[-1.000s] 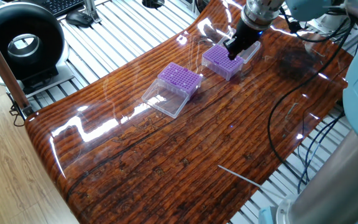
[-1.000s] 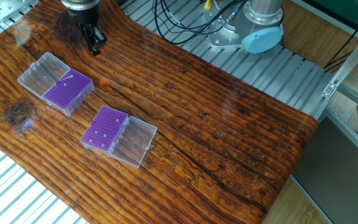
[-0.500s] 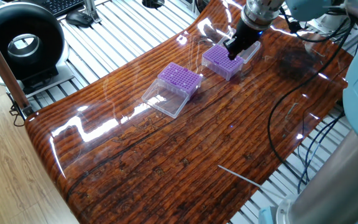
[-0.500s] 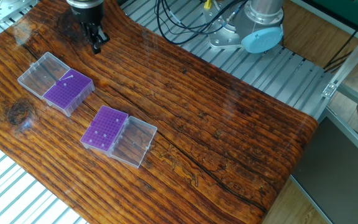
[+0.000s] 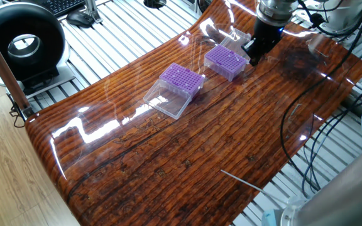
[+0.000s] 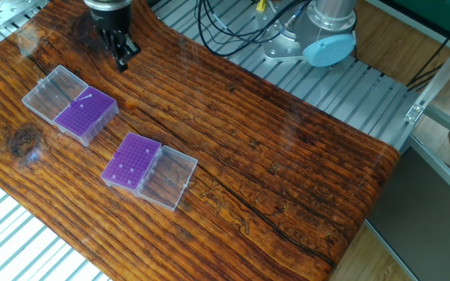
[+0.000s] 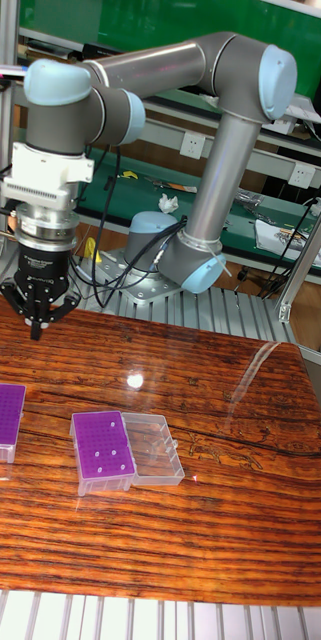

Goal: Transfer all small pipette tips from one holder to another

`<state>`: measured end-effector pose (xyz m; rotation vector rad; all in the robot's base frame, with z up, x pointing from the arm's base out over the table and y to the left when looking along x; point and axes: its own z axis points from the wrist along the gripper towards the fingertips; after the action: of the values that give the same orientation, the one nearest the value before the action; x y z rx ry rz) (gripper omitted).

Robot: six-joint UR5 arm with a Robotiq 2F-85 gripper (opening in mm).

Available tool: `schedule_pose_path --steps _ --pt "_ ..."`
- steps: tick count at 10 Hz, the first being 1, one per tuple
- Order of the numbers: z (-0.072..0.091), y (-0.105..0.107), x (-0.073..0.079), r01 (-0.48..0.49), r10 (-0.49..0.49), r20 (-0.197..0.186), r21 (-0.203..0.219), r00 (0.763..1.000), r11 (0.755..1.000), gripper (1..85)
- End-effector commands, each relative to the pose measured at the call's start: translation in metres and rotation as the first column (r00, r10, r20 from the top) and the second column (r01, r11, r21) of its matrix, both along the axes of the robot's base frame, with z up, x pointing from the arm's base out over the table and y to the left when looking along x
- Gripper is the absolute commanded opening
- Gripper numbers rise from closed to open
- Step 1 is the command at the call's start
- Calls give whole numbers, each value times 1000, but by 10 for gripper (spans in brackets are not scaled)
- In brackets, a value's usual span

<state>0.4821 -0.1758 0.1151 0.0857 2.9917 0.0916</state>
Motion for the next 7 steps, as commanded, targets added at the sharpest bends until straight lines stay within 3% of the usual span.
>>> schedule_pose_path --steps 1,3,5,6,7 --pt "5 24 5 -88 85 33 80 996 993 10" --pt "5 18 10 -103 100 53 53 994 993 10" --pt "3 18 -3 -106 106 4 57 994 993 30" --pt "2 12 -5 -162 162 -1 27 987 986 217" --pt "3 17 -1 -178 178 -12 19 984 984 310"
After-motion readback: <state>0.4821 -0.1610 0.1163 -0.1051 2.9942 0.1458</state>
